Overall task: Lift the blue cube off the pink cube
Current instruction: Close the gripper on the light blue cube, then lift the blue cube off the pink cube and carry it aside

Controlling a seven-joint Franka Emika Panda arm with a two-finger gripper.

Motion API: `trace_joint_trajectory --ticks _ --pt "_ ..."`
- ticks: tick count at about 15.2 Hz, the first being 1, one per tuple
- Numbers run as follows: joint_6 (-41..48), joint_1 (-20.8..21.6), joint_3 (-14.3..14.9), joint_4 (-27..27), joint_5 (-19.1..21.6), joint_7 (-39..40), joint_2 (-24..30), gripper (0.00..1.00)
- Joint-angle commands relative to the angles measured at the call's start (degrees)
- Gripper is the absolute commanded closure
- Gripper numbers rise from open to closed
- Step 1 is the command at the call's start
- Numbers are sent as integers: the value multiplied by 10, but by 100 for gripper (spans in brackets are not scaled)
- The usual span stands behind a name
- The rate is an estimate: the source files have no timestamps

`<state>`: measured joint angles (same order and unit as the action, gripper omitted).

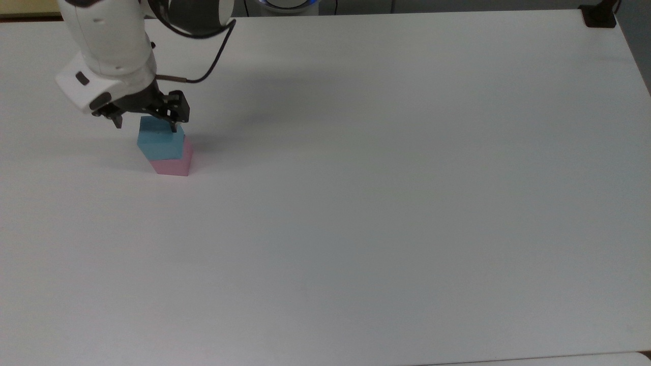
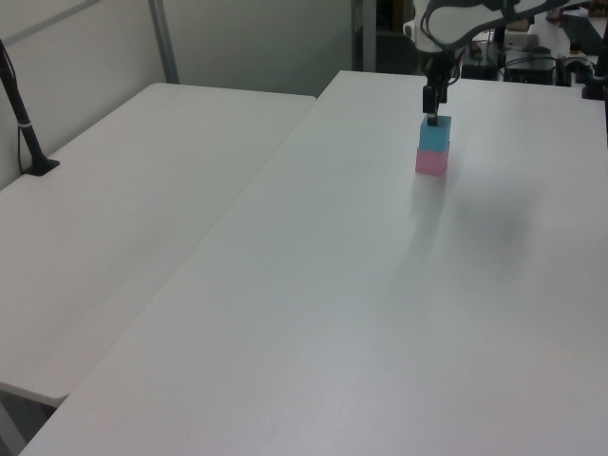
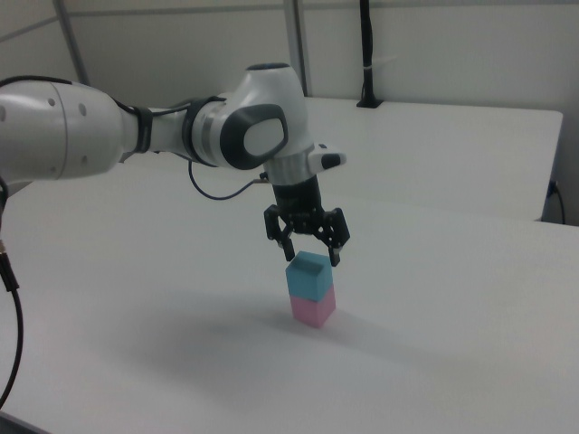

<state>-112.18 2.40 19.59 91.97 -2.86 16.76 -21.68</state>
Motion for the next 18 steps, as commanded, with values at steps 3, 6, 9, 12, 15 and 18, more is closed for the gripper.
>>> trace_joint_trajectory --ticks 3,6,9,12,15,18 --pt "-19 8 7 8 10 20 -13 17" --pt "-9 8 7 8 17 61 -7 72" --pt "-1 8 7 4 35 63 -6 82" --pt "-6 9 7 -22 66 60 -9 82" --pt "-14 13 1 -62 82 56 -18 81" --pt "-72 34 -4 -94 103 14 -53 79"
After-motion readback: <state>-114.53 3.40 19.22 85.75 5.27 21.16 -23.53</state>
